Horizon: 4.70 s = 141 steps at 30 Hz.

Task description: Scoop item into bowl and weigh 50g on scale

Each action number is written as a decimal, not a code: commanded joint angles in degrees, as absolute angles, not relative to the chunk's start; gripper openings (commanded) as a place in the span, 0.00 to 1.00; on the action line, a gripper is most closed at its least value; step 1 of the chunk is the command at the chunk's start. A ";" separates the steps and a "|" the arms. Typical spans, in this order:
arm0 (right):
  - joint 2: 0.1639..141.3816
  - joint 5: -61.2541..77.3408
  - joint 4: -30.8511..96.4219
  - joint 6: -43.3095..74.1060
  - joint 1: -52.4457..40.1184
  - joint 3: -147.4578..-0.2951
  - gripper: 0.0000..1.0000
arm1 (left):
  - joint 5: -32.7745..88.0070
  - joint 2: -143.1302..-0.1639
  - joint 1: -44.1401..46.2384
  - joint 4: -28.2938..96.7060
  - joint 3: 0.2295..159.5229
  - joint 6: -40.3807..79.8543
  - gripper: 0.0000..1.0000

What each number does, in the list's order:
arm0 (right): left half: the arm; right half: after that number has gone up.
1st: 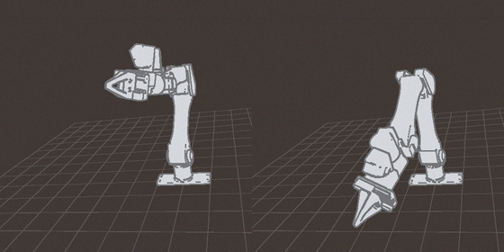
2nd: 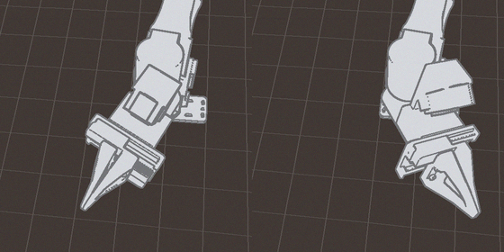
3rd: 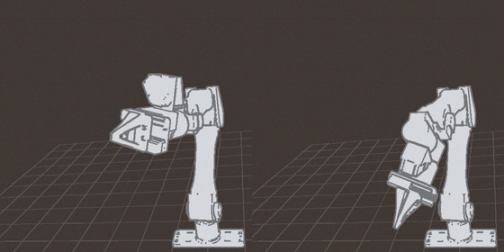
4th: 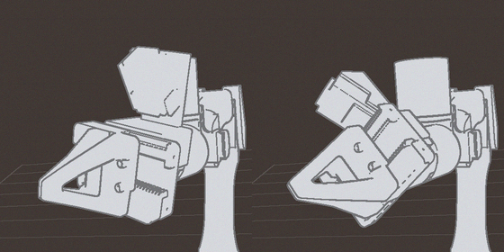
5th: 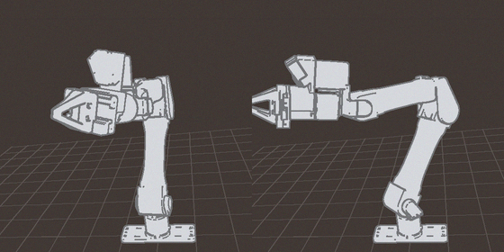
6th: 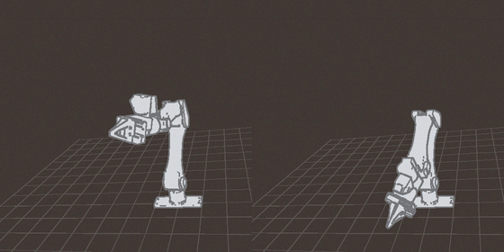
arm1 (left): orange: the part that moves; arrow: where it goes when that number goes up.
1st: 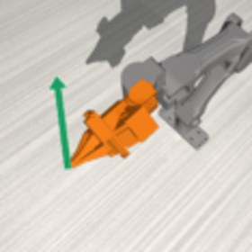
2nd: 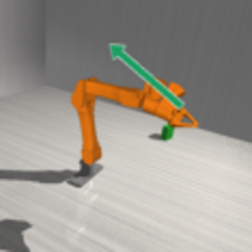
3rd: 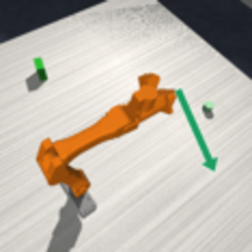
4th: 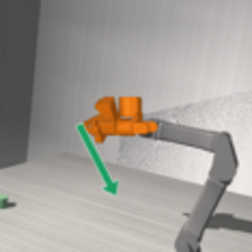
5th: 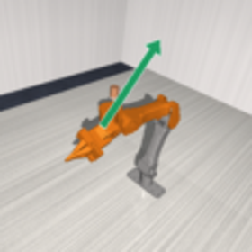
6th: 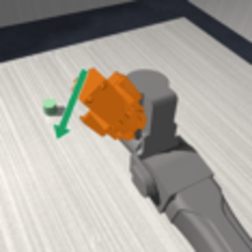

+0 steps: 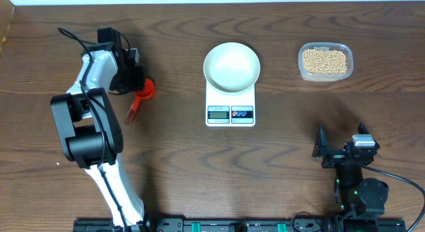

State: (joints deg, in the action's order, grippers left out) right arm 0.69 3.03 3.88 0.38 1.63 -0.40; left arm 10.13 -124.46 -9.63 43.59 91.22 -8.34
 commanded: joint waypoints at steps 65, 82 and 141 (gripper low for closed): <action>1.15 24.60 0.58 22.74 1.02 -0.32 0.99 | 9.58 -84.66 1.23 81.36 89.52 69.73 0.07; 20.67 36.29 -1.54 32.75 1.04 -23.03 0.99 | 9.85 -85.38 6.15 77.38 89.47 75.42 0.07; 70.15 50.89 -2.48 53.28 -19.14 -44.69 0.44 | 8.54 -91.55 27.46 65.01 89.47 103.11 0.07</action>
State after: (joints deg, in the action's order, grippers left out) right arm 70.13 52.77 -2.20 51.07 -17.67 -43.44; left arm 8.67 -91.42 27.29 64.82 89.69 101.75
